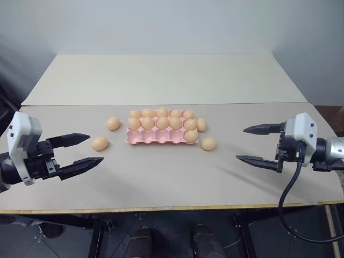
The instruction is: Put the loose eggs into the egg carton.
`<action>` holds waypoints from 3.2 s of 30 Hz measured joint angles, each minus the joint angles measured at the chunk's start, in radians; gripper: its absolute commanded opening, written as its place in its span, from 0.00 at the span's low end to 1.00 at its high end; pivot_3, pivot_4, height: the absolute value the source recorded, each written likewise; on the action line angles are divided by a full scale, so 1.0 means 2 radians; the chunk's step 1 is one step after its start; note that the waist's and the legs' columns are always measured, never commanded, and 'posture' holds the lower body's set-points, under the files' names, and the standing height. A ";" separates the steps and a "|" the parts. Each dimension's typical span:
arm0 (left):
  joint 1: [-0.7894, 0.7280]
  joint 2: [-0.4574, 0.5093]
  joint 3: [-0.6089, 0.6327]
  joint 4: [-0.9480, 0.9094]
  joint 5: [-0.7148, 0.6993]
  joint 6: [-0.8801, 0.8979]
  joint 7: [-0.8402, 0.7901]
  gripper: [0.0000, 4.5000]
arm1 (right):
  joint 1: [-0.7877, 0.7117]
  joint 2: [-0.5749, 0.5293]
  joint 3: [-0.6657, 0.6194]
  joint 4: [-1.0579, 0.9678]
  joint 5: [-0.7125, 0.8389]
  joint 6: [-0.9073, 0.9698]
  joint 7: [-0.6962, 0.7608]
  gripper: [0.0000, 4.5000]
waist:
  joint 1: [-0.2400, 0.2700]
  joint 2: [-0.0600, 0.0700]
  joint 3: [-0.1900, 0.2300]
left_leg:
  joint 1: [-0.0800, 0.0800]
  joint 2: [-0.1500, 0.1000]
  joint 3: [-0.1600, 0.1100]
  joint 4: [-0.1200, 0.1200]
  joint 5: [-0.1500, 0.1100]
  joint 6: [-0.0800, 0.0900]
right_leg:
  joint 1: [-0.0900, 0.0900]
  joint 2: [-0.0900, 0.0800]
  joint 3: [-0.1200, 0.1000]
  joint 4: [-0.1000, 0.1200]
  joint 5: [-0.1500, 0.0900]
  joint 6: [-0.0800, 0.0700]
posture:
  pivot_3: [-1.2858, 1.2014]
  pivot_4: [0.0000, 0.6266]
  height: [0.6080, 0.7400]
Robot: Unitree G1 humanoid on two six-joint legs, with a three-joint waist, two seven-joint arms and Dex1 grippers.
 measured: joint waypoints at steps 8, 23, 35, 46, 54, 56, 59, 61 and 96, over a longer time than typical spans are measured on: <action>-0.028 -0.006 -0.002 0.008 -0.014 0.000 0.015 0.99 | -0.009 0.005 0.000 0.007 -0.001 0.000 -0.004 0.99 | 0.000 0.000 0.000 | 0.000 0.000 0.000 0.000 0.000 0.000 | 0.000 0.000 0.000 0.000 0.000 0.000 | 0.52 0.24 1.00; -0.039 -0.029 -0.041 0.014 0.002 -0.031 0.013 0.99 | -0.112 0.027 0.062 0.094 -0.061 -0.023 -0.018 0.99 | -0.001 0.000 0.000 | 0.000 0.000 0.000 0.000 0.000 0.000 | 0.000 0.000 0.000 0.000 0.000 0.000 | 0.52 0.24 1.00; -0.051 -0.032 -0.053 0.013 0.000 -0.031 0.009 0.99 | -0.186 0.094 0.179 0.201 -0.159 -0.107 0.007 0.99 | -0.002 0.000 0.000 | 0.000 0.000 0.000 0.000 0.000 0.000 | 0.000 0.000 0.000 0.000 0.000 0.000 | 0.52 0.24 1.00; -0.065 -0.025 -0.061 0.013 -0.002 -0.022 0.012 1.00 | -0.245 0.173 0.251 0.377 -0.279 -0.199 -0.050 0.91 | -0.003 0.000 0.000 | 0.000 0.000 0.000 0.000 0.000 0.000 | -0.002 0.000 0.000 0.001 0.000 0.000 | 0.52 0.24 1.00; -0.048 -0.016 -0.043 0.003 -0.009 -0.017 0.015 1.00 | -0.235 0.168 0.226 0.353 -0.248 -0.184 -0.028 0.43 | -0.002 0.000 0.000 | -0.001 0.000 0.000 0.000 0.000 0.000 | -0.002 0.000 0.000 0.001 0.000 0.000 | 0.52 0.24 1.00; -0.042 -0.016 -0.036 0.001 -0.010 -0.015 0.017 1.00 | -0.223 0.154 0.212 0.330 -0.238 -0.173 -0.024 0.43 | -0.002 0.000 0.000 | -0.001 0.000 0.000 0.000 0.000 0.000 | -0.001 0.000 0.000 0.001 0.000 0.000 | 0.52 0.24 1.00; -0.035 -0.016 -0.025 0.000 -0.011 -0.009 0.017 1.00 | -0.220 0.143 0.194 0.277 -0.215 -0.142 -0.016 0.43 | -0.003 0.000 0.000 | 0.000 0.000 0.000 0.000 0.000 0.000 | -0.001 0.000 0.000 0.001 0.000 0.000 | 0.52 0.24 1.00; -0.035 -0.016 -0.023 -0.001 -0.011 -0.009 0.017 1.00 | -0.231 0.148 0.191 0.252 -0.208 -0.125 -0.016 0.43 | -0.006 0.000 0.000 | 0.000 0.000 0.000 0.000 0.000 0.000 | -0.001 0.000 0.001 0.001 0.000 0.000 | 0.52 0.24 1.00; -0.046 0.002 -0.033 0.062 0.040 -0.053 -0.029 1.00 | -0.139 0.083 0.061 0.063 -0.109 0.029 -0.024 0.99 | 0.005 0.000 0.000 | -0.001 0.000 0.000 0.000 0.000 0.000 | -0.002 0.000 0.000 0.000 0.000 0.000 | 0.52 0.24 1.00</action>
